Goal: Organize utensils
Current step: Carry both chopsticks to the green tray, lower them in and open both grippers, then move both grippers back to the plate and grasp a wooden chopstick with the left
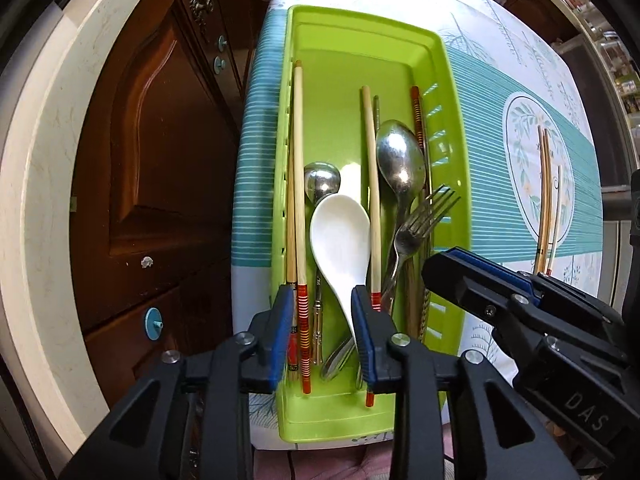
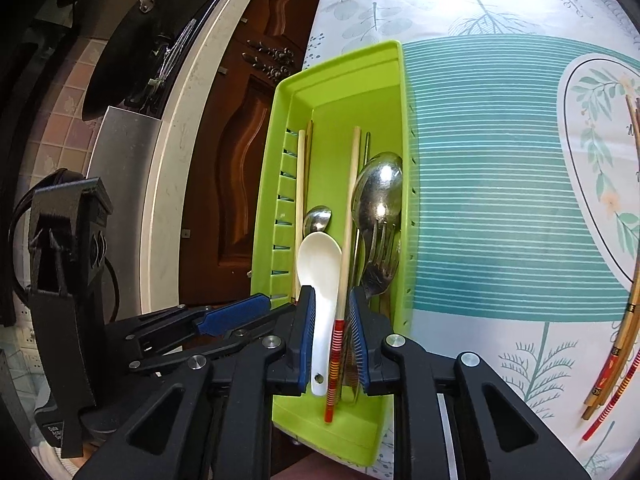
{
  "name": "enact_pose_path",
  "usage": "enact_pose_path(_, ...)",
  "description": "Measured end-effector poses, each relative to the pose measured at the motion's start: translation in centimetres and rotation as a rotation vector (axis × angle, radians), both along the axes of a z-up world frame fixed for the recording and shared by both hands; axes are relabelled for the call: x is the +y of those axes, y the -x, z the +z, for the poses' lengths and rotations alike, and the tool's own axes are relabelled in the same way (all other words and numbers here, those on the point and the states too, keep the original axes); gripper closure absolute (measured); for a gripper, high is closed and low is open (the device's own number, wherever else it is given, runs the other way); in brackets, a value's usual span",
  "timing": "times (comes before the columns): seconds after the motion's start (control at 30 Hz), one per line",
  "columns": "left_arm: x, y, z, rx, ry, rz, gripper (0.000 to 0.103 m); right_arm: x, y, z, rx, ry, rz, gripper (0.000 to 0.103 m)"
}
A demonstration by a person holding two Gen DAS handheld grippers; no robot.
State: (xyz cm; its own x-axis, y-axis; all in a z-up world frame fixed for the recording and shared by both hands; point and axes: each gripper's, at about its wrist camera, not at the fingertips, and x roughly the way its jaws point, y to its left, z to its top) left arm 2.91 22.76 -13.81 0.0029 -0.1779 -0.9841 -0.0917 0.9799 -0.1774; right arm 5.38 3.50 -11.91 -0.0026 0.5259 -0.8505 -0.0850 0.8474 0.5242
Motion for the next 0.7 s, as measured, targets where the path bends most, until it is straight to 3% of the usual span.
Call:
enact_pose_path(0.23,-0.8,0.4,1.8,-0.06,-0.016,-0.031,0.059,-1.3,1.1,0.7,-0.009,0.009,-0.025,0.085)
enact_pose_path(0.7,-5.4,0.6,6.4,-0.2,0.007,-0.106,0.051,-7.5,2.9,3.3,-0.046,0.091,-0.156,0.085)
